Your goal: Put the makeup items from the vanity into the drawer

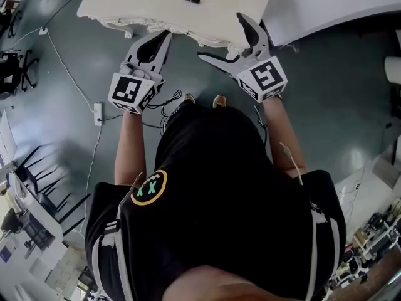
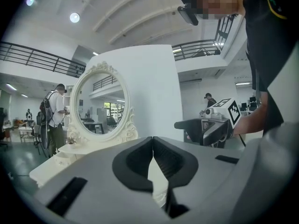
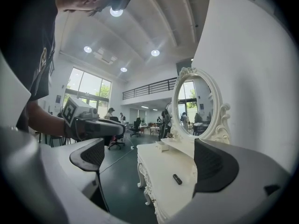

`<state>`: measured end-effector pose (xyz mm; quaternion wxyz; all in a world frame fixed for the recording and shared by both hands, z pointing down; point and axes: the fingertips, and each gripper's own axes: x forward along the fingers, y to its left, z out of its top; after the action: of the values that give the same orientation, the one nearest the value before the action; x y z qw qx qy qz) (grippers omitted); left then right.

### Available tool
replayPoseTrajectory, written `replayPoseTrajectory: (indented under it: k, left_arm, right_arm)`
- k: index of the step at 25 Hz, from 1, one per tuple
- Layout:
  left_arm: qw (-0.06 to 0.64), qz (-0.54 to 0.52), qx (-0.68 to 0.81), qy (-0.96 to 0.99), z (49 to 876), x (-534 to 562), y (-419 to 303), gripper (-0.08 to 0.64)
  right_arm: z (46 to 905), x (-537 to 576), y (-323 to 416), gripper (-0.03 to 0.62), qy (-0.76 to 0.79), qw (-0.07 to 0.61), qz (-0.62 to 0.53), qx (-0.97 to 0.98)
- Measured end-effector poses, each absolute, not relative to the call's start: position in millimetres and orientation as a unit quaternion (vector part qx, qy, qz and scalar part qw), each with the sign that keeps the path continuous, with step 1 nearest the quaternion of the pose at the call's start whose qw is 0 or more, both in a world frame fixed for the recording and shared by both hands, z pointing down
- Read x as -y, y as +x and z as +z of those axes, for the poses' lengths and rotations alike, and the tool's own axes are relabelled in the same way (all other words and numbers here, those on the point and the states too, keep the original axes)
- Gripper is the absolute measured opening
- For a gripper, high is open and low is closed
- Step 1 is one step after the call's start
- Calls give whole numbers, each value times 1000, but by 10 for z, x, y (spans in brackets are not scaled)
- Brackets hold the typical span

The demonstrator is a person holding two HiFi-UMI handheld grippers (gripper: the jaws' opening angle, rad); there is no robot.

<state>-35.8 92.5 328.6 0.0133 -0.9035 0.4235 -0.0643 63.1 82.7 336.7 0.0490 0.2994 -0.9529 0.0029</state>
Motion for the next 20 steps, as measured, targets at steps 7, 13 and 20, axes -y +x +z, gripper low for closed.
replayPoseTrajectory:
  k: [7, 13, 20]
  left_arm:
    - [14, -74, -437, -896, 3264, -1008, -100, 21]
    - [13, -79, -434, -898, 3308, -926, -148, 21]
    - [11, -70, -422, -904, 3466, -569, -359, 21]
  right_arm:
    - [3366, -891, 922, 598, 289, 41, 11, 956]
    - [3404, -784, 875, 598, 291, 36, 20, 956]
    - [3581, -453, 651, 598, 301, 51, 18, 952]
